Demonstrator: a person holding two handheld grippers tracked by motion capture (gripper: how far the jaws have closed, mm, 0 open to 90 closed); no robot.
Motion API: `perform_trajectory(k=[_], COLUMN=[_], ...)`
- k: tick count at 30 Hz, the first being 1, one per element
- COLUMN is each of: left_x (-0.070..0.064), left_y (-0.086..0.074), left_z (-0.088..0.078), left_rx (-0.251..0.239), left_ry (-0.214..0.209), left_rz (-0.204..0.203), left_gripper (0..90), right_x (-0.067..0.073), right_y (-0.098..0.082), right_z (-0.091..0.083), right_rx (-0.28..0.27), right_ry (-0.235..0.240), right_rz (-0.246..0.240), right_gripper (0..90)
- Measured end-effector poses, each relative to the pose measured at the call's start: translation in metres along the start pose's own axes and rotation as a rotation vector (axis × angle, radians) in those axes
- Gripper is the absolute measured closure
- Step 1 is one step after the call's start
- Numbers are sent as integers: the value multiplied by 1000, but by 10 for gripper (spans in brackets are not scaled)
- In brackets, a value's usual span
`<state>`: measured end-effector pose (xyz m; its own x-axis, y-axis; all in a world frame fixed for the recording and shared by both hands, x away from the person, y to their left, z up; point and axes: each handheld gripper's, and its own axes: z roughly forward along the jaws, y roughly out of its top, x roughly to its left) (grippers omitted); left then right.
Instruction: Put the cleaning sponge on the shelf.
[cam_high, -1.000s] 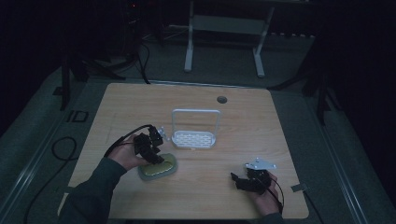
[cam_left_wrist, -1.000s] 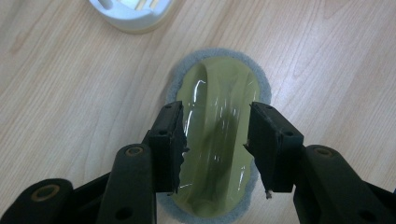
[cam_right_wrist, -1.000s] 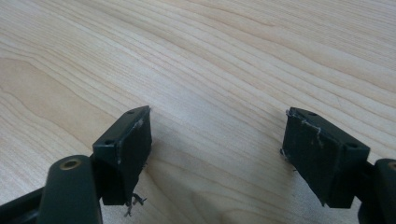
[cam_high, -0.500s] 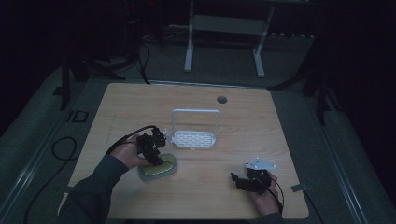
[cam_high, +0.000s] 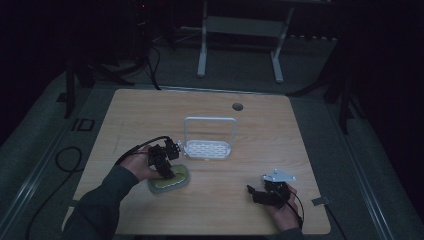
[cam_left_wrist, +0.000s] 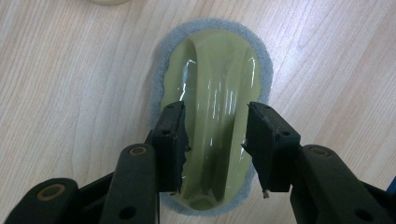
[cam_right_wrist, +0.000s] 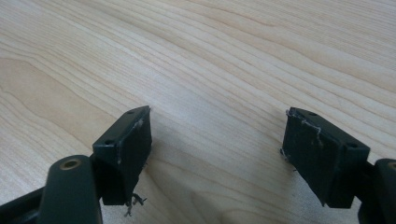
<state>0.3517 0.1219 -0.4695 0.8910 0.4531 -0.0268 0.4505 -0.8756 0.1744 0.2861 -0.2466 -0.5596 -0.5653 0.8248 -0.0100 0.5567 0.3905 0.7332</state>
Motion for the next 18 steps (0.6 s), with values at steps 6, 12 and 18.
perform_trajectory(k=[6,12,18], left_x=[1,2,4], left_y=[3,7,10], left_z=[0,1,4], left_rx=[14,38,61], left_ry=[4,-1,-15], left_rz=[9,28,45], left_gripper=[580,591,611], right_x=[0,0,0], right_y=[0,0,0], right_z=[0,0,0], right_rx=[0,0,1], right_ry=[0,0,0], right_rz=[1,1,1], right_gripper=[234,234,235])
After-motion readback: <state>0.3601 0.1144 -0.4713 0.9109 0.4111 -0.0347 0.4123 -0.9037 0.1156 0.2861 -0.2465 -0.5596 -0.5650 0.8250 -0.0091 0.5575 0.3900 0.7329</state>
